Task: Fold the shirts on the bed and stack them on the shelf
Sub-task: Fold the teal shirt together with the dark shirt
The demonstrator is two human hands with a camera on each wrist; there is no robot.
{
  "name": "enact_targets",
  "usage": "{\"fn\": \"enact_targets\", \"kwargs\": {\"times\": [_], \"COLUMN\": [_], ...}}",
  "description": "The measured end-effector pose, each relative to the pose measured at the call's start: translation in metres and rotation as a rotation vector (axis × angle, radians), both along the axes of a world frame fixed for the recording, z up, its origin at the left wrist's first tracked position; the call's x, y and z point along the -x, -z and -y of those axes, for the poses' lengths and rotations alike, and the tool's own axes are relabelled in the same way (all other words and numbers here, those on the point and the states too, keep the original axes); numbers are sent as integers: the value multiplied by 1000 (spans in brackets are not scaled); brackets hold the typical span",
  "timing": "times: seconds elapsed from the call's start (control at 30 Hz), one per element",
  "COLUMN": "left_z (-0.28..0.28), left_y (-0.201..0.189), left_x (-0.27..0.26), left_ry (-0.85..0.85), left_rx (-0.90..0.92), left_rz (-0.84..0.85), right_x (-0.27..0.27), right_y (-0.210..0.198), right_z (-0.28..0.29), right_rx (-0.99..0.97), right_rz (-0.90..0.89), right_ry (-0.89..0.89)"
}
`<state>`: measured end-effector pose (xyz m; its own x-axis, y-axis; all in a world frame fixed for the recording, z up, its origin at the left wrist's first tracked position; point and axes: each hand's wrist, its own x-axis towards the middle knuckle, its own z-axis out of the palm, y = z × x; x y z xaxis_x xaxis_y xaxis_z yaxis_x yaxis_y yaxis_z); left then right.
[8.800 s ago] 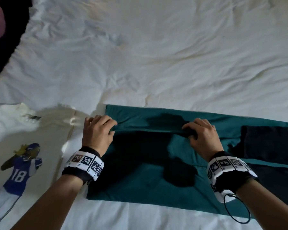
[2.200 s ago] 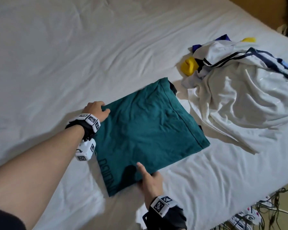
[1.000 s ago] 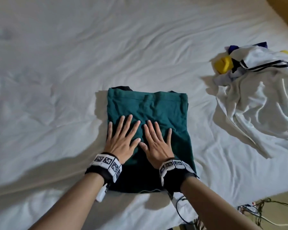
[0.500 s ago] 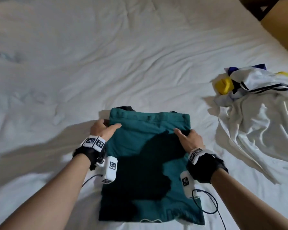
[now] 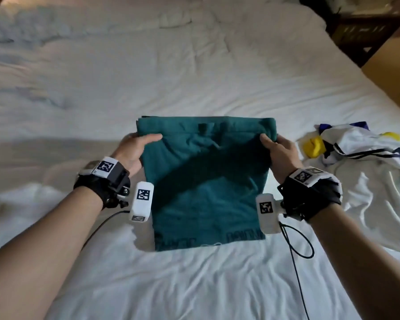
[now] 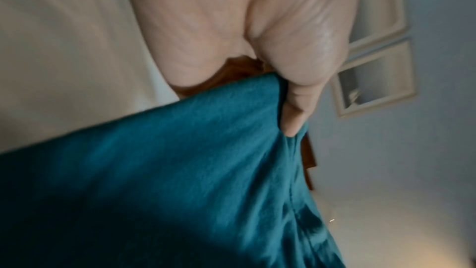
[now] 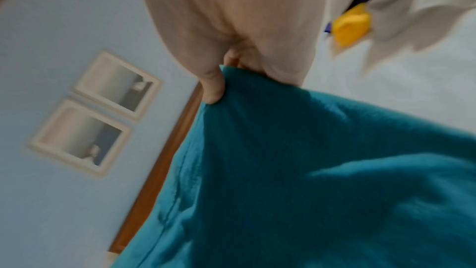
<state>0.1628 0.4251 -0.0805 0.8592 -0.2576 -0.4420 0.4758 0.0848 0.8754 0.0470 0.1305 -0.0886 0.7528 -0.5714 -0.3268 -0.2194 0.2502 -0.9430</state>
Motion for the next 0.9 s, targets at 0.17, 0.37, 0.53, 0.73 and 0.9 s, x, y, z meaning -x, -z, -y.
{"fn": "enact_targets", "kwargs": {"times": [0.17,0.37,0.53,0.73,0.9], "left_z": [-25,-63,-108,-142,-145], "left_y": [-98,-85,31,132,133], "left_x": [-29,1,63,144,155], "left_ry": [-36,-185,-119,75,29], "left_rx": [187,99,-250,-485,-477], "left_rz": [303,415,303,284,319], "right_x": [-38,-29,23,94,102], "right_y": [-100,-95,5,105,120], "right_z": [-7,-27,-43,-60,-64], "right_rx": [4,79,290,538,567], "right_rz": [277,230,-31,-298,-269], "right_ry": [-78,-196,-369,-598,-609]}}
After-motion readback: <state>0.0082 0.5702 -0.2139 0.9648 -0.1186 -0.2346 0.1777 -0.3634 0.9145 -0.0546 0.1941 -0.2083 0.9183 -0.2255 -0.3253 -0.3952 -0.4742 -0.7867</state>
